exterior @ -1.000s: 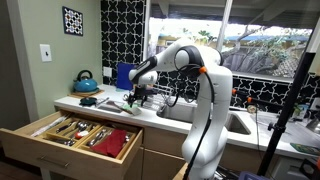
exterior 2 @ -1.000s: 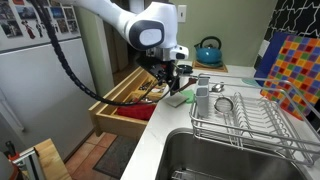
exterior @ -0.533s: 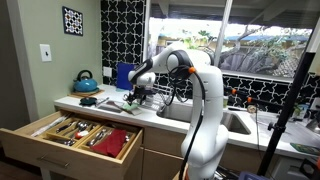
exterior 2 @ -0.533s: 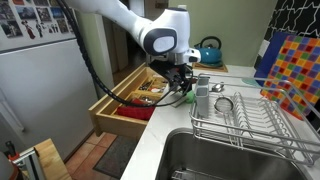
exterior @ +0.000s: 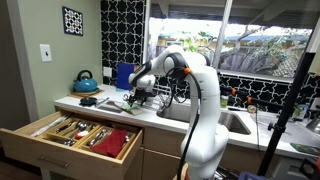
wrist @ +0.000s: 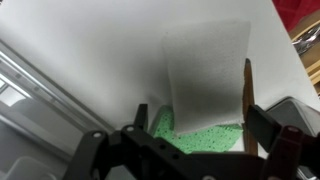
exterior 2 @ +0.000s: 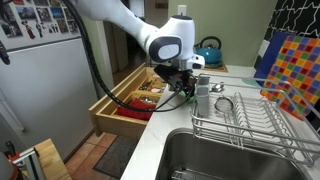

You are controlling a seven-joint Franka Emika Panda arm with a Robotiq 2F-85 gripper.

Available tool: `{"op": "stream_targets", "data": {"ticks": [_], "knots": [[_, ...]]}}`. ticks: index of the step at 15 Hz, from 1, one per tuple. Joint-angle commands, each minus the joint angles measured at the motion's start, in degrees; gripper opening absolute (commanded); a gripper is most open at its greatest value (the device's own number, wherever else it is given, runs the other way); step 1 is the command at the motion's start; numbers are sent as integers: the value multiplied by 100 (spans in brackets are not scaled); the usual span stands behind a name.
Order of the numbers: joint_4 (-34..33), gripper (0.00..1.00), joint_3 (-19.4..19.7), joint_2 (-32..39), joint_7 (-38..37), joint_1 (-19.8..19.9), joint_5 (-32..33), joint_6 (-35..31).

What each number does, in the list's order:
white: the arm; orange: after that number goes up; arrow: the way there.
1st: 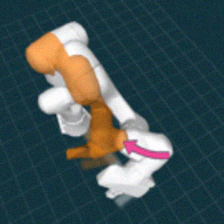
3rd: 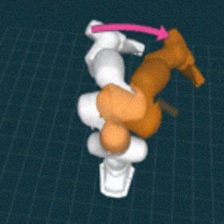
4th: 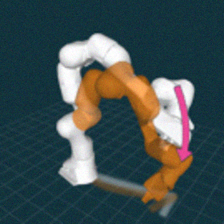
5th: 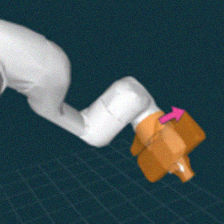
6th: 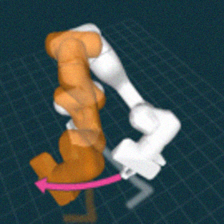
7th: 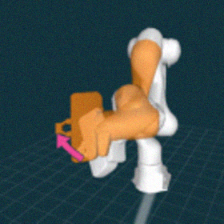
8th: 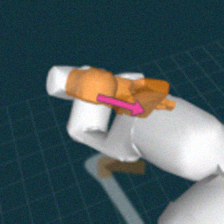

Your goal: Pick up the white sponge and put it in the right utensil drying holder in the dishes drying rack

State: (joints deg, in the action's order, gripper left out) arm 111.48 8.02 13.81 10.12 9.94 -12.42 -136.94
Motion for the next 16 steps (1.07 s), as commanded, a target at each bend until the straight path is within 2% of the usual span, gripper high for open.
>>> {"op": "stream_targets", "data": {"ticks": [1,2,4,5,7,13,16], "knots": [[-31,100,-109,137,-143,93,-224,-149],[-27,97,-122,145,-164,93,-249,-141],[-28,83,-140,176,-190,91,-264,-182],[-31,71,-149,185,-195,94,-275,-189],[-28,53,-162,192,-224,94,-285,-192],[-16,9,-180,146,-202,131,-381,-86],[150,2,-166,-127,-243,106,-339,-172]]}}
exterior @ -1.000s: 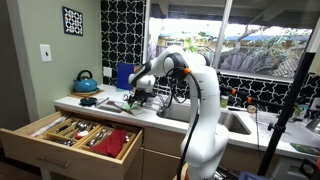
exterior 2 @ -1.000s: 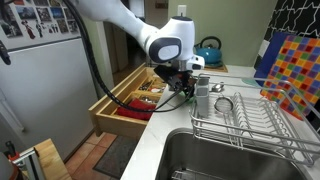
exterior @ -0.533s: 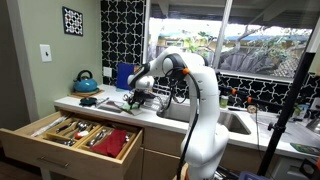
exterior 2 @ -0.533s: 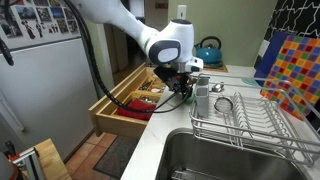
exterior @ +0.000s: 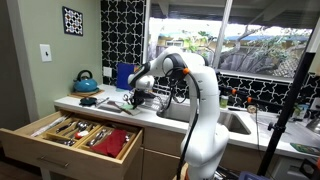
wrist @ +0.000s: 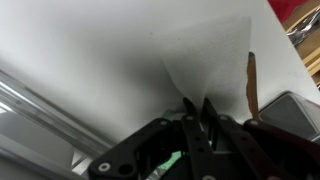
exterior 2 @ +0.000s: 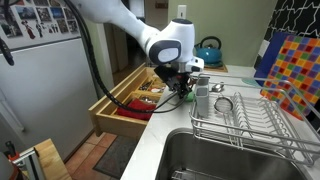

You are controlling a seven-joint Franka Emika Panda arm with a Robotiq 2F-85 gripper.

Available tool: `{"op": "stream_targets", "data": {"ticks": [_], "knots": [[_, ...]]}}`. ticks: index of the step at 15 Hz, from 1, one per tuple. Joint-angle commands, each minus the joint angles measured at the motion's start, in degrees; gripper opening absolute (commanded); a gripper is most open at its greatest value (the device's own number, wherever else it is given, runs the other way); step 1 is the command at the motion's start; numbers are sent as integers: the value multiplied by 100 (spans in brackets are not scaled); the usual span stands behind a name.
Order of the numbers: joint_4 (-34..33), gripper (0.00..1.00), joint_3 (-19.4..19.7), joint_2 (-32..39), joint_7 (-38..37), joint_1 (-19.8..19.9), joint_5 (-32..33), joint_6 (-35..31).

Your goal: Pick up the white sponge and put it in the right utensil drying holder in the dishes drying rack

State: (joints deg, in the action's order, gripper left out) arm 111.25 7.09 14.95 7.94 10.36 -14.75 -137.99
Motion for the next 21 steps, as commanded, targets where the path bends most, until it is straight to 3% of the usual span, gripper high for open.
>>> {"op": "stream_targets", "data": {"ticks": [1,2,7,9,12,13,18,21], "knots": [[276,0,-68,-422,-13,52,-89,-77],[350,4,-66,-566,7,47,-92,-103],[1053,4,-35,-1712,483,0,-169,-403],[1465,4,19,-2199,643,-63,-147,-863],[2059,4,92,-2727,217,-86,97,-1679],[1457,5,129,-2284,327,-161,63,-1240],[1913,4,186,-2653,269,-185,103,-1563],[2047,4,150,-2597,309,-63,736,-2570]]}}
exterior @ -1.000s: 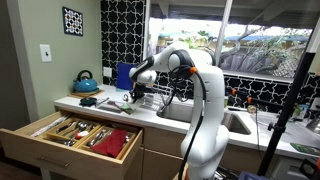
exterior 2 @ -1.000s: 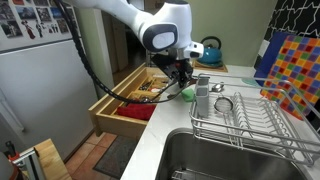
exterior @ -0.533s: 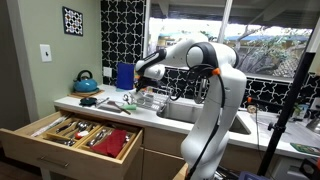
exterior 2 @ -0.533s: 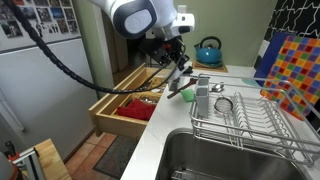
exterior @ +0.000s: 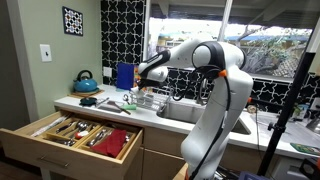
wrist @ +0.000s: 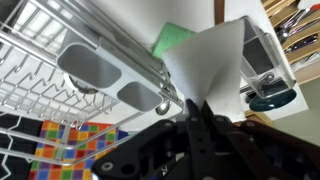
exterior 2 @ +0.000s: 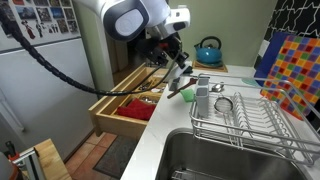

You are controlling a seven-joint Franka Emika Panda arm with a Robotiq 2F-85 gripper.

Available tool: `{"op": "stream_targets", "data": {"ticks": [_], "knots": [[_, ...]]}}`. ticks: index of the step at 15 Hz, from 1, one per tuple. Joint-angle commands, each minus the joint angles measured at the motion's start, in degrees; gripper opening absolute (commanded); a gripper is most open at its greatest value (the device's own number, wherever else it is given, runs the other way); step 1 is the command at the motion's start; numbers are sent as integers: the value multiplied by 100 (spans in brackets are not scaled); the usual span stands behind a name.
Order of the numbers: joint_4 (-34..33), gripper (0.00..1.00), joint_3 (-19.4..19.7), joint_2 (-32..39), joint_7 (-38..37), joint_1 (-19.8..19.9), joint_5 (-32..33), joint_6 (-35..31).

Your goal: Pick up the white sponge and put it in the right utensil drying holder in the dishes drying rack

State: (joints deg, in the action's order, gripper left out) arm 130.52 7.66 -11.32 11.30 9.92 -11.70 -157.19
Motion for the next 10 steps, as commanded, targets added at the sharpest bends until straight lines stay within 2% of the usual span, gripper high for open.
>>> {"op": "stream_targets", "data": {"ticks": [1,2,3,6,10], "knots": [[142,4,72,74,-156,69,719,-968],[147,4,86,124,-219,140,941,-1210],[188,4,-85,209,-347,450,1310,-1598],[175,4,-294,440,-1082,1308,2664,-2219],[48,4,-532,479,-2084,2298,4176,-2326]]}}
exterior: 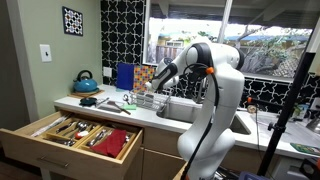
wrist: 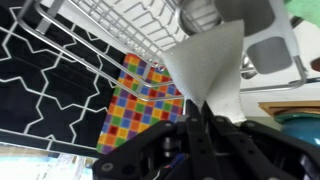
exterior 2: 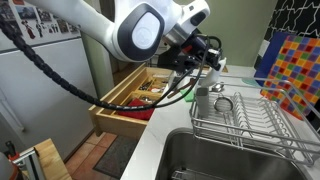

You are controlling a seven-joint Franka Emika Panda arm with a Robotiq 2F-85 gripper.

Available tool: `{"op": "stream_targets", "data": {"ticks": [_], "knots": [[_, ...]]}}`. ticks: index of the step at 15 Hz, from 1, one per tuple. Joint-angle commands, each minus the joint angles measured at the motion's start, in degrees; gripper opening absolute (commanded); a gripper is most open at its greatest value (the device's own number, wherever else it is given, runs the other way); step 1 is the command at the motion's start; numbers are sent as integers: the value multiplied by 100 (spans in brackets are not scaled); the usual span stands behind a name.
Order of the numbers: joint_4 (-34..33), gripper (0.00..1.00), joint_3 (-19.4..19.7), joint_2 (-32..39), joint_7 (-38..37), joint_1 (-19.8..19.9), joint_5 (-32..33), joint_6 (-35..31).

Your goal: Pick up the white sponge and put it in the right utensil drying holder in the dishes drying rack

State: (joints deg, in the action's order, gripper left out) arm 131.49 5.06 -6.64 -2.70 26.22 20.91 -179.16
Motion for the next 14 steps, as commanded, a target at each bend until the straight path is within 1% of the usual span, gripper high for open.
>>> {"op": "stream_targets", "data": {"ticks": [1,3,7,9,10,13,14], "knots": [[-17,4,-308,-42,-830,718,1031,-67],[61,4,-399,-108,-1126,777,1145,-76],[188,4,-595,-105,-1455,697,1061,-260],[143,4,-782,-67,-1715,901,1368,-279],[152,4,-824,-53,-1794,909,1420,-290],[118,4,-1033,-41,-2213,1168,1894,-340],[138,4,-1078,-51,-2305,1194,1984,-307]]}}
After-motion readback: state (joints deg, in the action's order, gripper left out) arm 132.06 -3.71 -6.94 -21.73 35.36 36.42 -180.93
